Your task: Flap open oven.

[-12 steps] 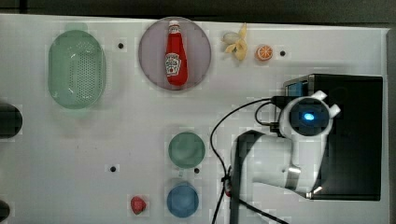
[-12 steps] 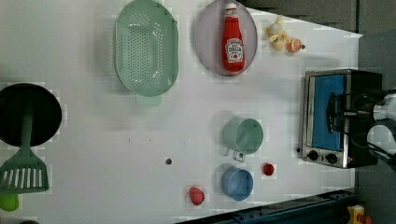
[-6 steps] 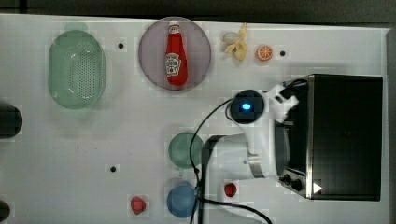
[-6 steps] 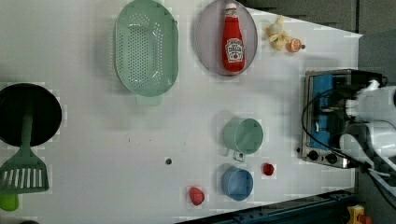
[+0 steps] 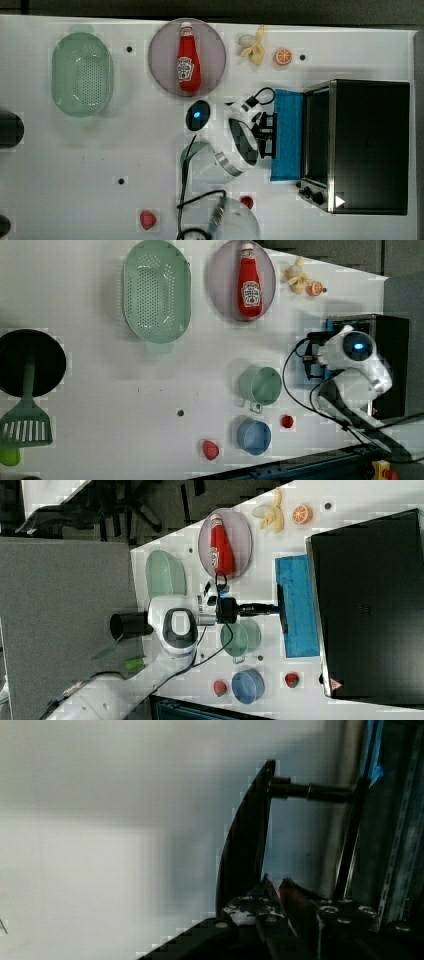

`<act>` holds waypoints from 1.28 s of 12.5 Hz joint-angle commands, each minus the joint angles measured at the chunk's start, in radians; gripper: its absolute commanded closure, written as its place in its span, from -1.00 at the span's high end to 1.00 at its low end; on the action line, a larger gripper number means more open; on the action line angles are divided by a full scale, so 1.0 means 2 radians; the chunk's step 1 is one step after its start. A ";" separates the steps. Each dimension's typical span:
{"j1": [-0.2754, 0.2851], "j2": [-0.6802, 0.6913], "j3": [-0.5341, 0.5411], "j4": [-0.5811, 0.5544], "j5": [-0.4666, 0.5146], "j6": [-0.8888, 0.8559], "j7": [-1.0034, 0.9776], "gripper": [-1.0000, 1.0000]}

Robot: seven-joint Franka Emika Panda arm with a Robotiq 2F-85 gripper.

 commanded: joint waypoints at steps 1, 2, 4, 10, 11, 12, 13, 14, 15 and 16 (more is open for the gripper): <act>0.026 0.033 0.000 0.014 -0.036 -0.014 0.105 -0.65; 0.033 0.046 0.000 0.021 -0.038 -0.019 0.107 -0.65; 0.046 0.068 0.000 0.031 -0.038 -0.020 0.107 -0.65; 0.049 0.066 -0.006 0.038 -0.031 0.000 0.108 -0.65; 0.049 0.053 -0.007 0.038 -0.022 0.009 0.108 -0.65; 0.047 0.036 -0.009 0.037 -0.004 0.013 0.108 -0.65; 0.046 0.017 -0.009 0.037 0.018 0.013 0.107 -0.65; 0.044 -0.002 -0.009 0.037 0.046 0.013 0.107 -0.65; 0.043 -0.021 -0.009 0.037 0.078 0.013 0.107 -0.65; 0.041 -0.043 -0.009 0.038 0.111 0.012 0.107 -0.65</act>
